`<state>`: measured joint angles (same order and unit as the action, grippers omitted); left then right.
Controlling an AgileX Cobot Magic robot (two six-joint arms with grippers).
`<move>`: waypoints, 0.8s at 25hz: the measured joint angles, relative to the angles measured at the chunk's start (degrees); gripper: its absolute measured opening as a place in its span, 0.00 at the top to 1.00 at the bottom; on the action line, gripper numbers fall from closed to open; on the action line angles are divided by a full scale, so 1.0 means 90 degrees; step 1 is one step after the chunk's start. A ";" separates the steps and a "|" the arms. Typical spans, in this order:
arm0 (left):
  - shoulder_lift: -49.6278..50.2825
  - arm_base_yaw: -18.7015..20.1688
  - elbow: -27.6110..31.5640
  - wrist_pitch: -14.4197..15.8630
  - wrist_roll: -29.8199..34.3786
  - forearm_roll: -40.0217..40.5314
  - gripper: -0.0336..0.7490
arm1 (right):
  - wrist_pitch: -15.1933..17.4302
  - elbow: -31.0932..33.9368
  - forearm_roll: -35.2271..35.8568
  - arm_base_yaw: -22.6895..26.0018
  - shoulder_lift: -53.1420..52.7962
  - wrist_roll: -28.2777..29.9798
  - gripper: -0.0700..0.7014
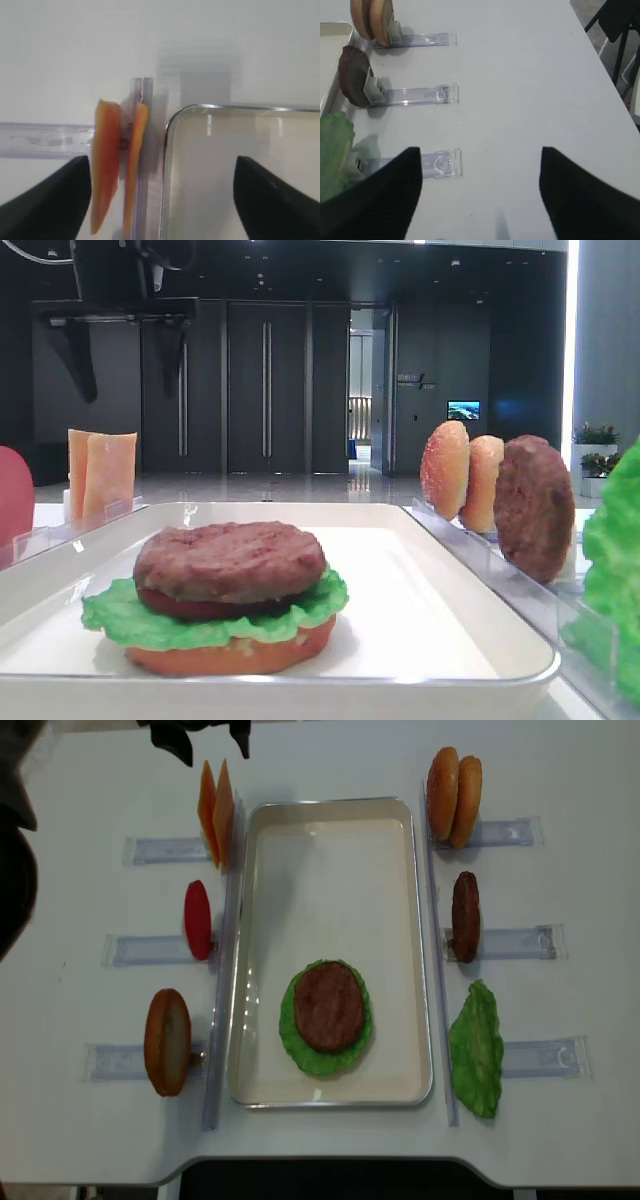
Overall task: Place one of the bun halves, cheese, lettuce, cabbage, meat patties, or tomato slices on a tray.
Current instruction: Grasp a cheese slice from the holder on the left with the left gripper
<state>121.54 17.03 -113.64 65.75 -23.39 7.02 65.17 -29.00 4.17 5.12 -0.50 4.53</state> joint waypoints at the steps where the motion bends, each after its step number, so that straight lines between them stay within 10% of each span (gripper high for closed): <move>1: 0.0035 0.0022 0.0000 -0.0034 -0.0046 -0.0030 0.07 | 0.0000 0.0000 0.0000 0.0000 0.0000 0.0000 0.29; 20: 0.0330 0.0030 0.0000 -0.0257 -0.0136 -0.0228 0.07 | 0.0000 0.0000 0.0000 0.0000 0.0000 0.0000 0.29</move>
<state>124.50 17.30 -113.64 63.44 -24.62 4.96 65.17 -29.00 4.17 5.12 -0.50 4.53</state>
